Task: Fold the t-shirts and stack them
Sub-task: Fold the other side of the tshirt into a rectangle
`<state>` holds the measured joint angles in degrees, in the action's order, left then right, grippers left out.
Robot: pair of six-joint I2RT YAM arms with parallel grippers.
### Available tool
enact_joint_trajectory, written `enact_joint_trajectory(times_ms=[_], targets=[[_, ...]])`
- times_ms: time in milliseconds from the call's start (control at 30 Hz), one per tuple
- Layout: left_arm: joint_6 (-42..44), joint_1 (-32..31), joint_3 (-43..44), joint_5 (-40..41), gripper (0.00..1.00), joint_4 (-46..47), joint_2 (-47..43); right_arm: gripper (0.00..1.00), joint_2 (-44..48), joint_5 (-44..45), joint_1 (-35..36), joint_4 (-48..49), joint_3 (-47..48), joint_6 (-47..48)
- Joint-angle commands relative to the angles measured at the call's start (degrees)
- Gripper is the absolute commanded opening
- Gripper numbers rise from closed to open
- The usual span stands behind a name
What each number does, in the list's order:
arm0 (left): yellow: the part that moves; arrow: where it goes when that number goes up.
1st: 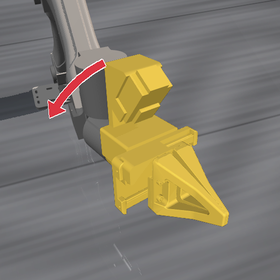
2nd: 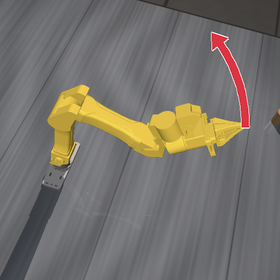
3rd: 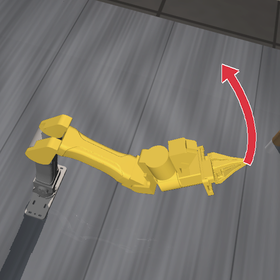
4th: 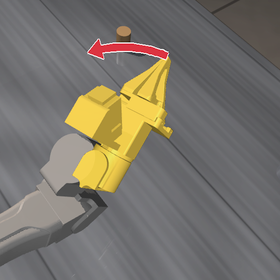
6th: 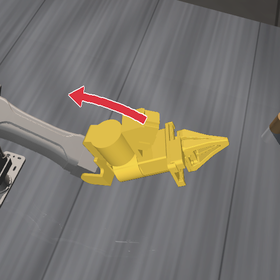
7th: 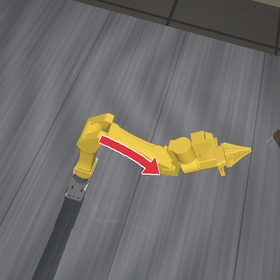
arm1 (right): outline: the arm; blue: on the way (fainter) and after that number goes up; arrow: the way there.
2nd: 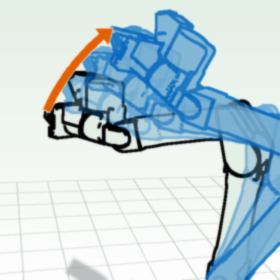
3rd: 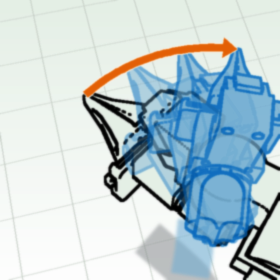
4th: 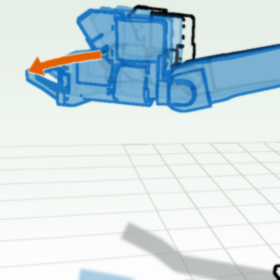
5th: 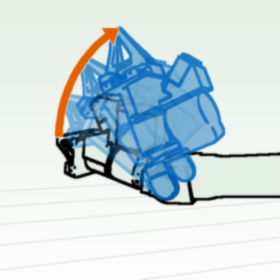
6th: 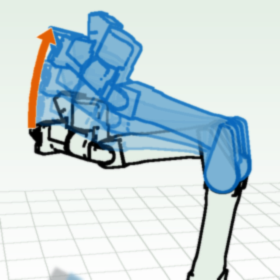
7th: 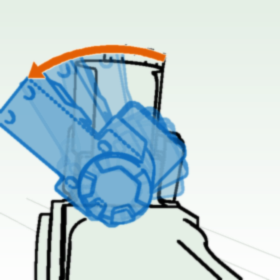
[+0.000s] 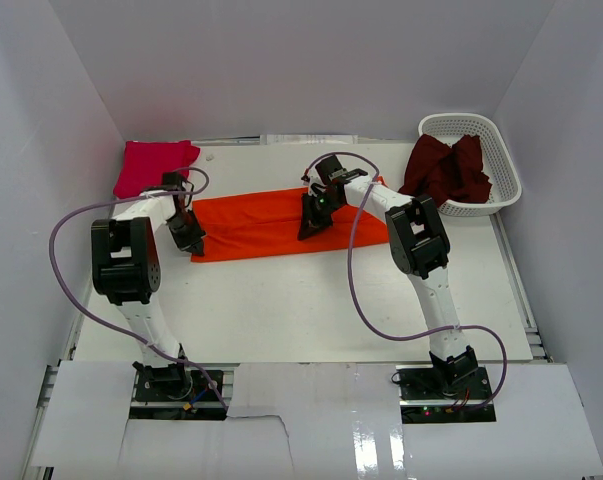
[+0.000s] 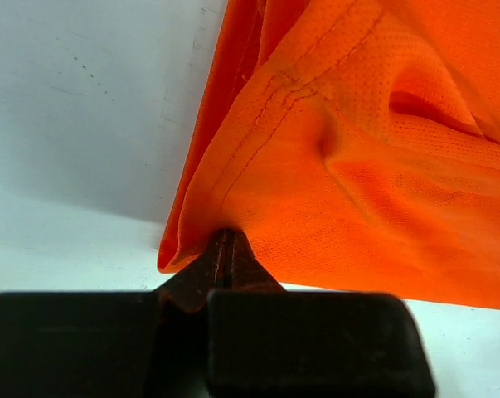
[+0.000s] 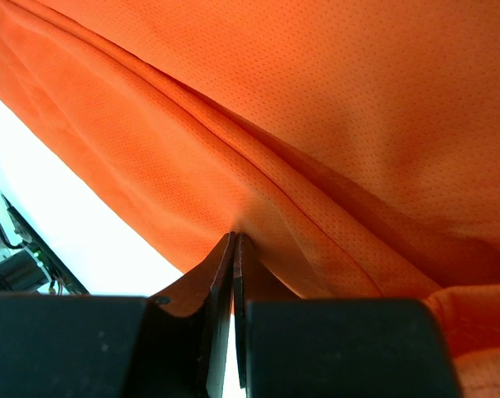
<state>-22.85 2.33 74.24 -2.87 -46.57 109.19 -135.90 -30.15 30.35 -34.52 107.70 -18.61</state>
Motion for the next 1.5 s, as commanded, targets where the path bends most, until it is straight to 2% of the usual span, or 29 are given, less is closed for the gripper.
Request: enact_joint_trajectory(times_ms=[0, 533, 700, 833, 900, 933, 967, 1000, 1067, 1267, 1467], targets=[[0.9, 0.7, -2.2, 1.5, 0.03, 0.4, -0.9, 0.08, 1.0, 3.3, -0.1, -2.8, -1.6, 2.0], [-3.2, 2.7, -2.7, 17.9, 0.05, -4.1, -5.9, 0.08, 1.2, 3.4, -0.3, -2.7, -2.1, 2.1], [-4.0, 2.7, 1.4, 17.2, 0.05, -5.2, -7.7, 0.08, 1.1, 3.0, -0.3, -2.9, -0.7, 1.8], [-3.6, 2.2, 7.7, 8.3, 0.05, -5.2, -8.3, 0.08, 0.5, 1.9, -0.2, -3.8, 3.3, 1.2], [-3.6, 1.0, 11.9, 4.5, 0.05, -5.5, -7.2, 0.15, 0.5, 0.4, -0.3, -4.1, 6.0, 0.9], [-3.4, -0.8, 13.2, 3.7, 0.05, -5.7, -6.8, 0.21, 1.2, -0.4, -0.3, -4.2, 6.9, 0.8], [-3.6, -1.4, 14.5, 3.1, 0.05, -6.3, -6.4, 0.32, 1.4, -0.8, -0.3, -4.1, 7.7, 0.8], [-3.7, -4.8, 16.3, 3.0, 0.05, -6.3, -5.6, 0.35, 1.9, -1.0, -0.4, -4.2, 8.6, 0.8], [-4.3, -6.9, 17.3, 3.0, 0.05, -6.1, -4.9, 0.45, 3.4, -0.9, -0.8, -4.2, 10.5, 0.7], [-5.5, -13.3, 16.2, -0.6, 0.06, -2.2, -1.3, 0.57, 7.9, 6.0, -3.3, -6.5, 12.3, 1.9], [-6.1, -15.8, 12.8, -1.9, 0.06, 1.4, 0.5, 0.58, 7.5, 16.3, -4.2, -13.6, 12.8, 5.3]])
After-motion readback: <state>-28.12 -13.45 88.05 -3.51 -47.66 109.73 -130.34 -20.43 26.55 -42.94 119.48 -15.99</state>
